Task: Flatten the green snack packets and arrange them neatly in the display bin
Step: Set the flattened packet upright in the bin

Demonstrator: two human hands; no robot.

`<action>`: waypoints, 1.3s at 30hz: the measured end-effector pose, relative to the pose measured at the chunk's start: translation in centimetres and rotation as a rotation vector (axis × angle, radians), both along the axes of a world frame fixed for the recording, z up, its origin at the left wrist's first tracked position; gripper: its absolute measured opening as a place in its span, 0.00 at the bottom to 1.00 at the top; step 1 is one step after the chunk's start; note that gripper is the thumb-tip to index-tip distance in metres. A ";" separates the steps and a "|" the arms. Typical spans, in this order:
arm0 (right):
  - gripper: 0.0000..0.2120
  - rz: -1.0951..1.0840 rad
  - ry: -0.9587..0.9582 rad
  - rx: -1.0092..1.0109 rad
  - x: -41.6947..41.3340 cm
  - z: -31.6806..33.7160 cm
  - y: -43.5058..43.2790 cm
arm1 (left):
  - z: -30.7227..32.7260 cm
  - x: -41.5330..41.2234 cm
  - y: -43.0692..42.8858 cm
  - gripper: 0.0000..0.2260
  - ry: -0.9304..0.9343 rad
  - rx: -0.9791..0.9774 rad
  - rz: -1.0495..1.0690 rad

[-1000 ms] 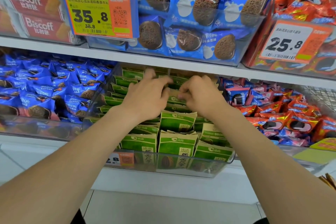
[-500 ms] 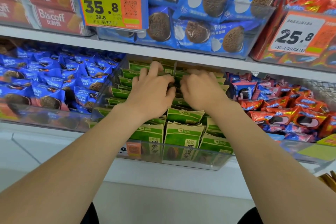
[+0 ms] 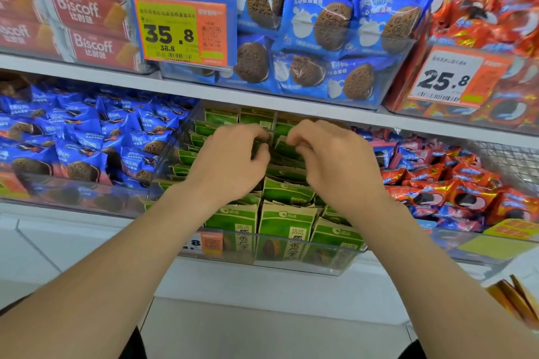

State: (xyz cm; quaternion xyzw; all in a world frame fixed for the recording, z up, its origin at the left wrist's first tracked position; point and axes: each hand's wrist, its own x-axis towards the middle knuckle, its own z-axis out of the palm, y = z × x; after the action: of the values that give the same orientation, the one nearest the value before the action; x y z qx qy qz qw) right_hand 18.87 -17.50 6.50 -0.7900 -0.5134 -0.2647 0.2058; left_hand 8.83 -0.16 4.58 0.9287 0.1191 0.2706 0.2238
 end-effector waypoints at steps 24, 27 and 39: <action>0.15 0.196 1.353 0.767 -10.3 2.3 -2.5 | 2.7 -5.6 -7.3 0.05 -0.317 -0.580 0.001; 0.14 0.076 1.106 0.635 -9.7 2.3 -2.8 | 2.7 -6.3 -8.7 0.09 -0.304 -0.665 -0.077; 0.27 0.098 0.965 0.564 -8.4 1.3 -3.3 | 3.0 -6.5 -9.7 0.13 -0.256 -0.621 -0.208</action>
State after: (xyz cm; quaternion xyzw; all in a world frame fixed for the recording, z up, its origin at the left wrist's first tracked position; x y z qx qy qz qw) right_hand 10.48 -20.83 7.84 -0.7113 -0.3064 0.0094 0.6326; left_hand 2.34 -9.82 7.53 0.7821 0.0712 0.3113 0.5351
